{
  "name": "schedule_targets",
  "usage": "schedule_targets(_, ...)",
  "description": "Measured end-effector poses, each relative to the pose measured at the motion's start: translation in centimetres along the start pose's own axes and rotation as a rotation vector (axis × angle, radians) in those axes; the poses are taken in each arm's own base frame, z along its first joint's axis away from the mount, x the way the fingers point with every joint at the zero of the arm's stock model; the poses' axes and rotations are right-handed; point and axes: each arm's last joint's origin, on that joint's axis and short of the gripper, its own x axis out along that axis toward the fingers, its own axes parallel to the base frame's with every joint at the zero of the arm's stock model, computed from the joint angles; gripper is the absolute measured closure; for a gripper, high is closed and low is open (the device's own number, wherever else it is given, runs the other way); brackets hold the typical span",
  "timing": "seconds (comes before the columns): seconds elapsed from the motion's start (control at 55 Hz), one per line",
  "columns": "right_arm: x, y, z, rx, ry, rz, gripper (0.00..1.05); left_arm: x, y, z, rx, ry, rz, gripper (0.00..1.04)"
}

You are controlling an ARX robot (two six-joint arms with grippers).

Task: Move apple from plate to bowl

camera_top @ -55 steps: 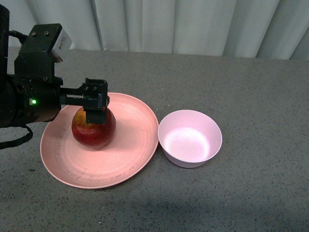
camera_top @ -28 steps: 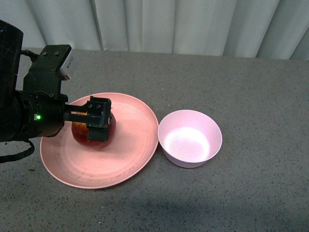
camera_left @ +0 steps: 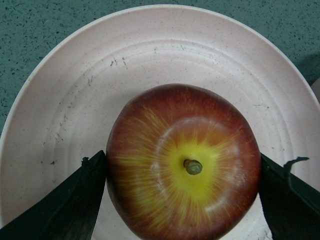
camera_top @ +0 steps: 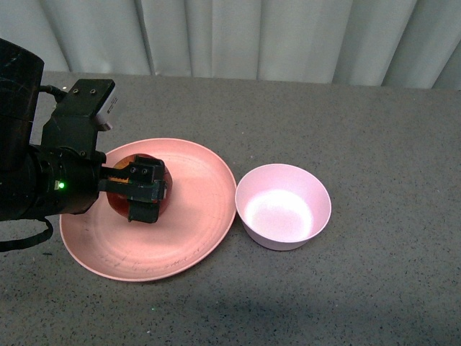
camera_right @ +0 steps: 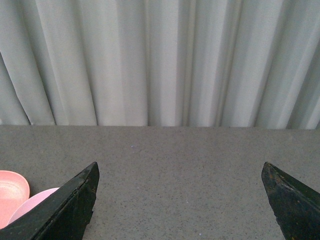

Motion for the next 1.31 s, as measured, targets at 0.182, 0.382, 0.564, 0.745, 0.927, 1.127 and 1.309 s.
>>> schedule_targets(0.182, 0.0, 0.0, 0.0, 0.0, 0.0, 0.0, 0.09, -0.1, -0.4, 0.2, 0.014, -0.018, 0.0, 0.31)
schedule_targets(0.382, 0.0, 0.0, 0.0, 0.0, 0.0, 0.0, 0.09, -1.0, -1.7, 1.4, 0.033, -0.065, -0.037, 0.31)
schedule_targets(0.564, 0.0, 0.0, 0.0, 0.0, 0.0, 0.0, 0.09, -0.1, -10.9, 3.6, 0.112, -0.106, -0.207, 0.31)
schedule_targets(0.745, 0.0, 0.0, 0.0, 0.0, 0.0, 0.0, 0.09, 0.5, -12.8, 3.1, 0.127, -0.089, -0.238, 0.31)
schedule_targets(0.927, 0.0, 0.0, 0.0, 0.0, 0.0, 0.0, 0.09, 1.5, -13.6, 2.5, 0.136, -0.068, -0.24, 0.31)
schedule_targets(1.127, 0.0, 0.0, 0.0, 0.0, 0.0, 0.0, 0.09, 2.7, -13.9, 2.1, 0.14, -0.049, -0.232, 0.31)
schedule_targets(1.309, 0.0, 0.0, 0.0, 0.0, 0.0, 0.0, 0.09, 3.5, -13.9, 1.9, 0.145, -0.039, -0.222, 0.31)
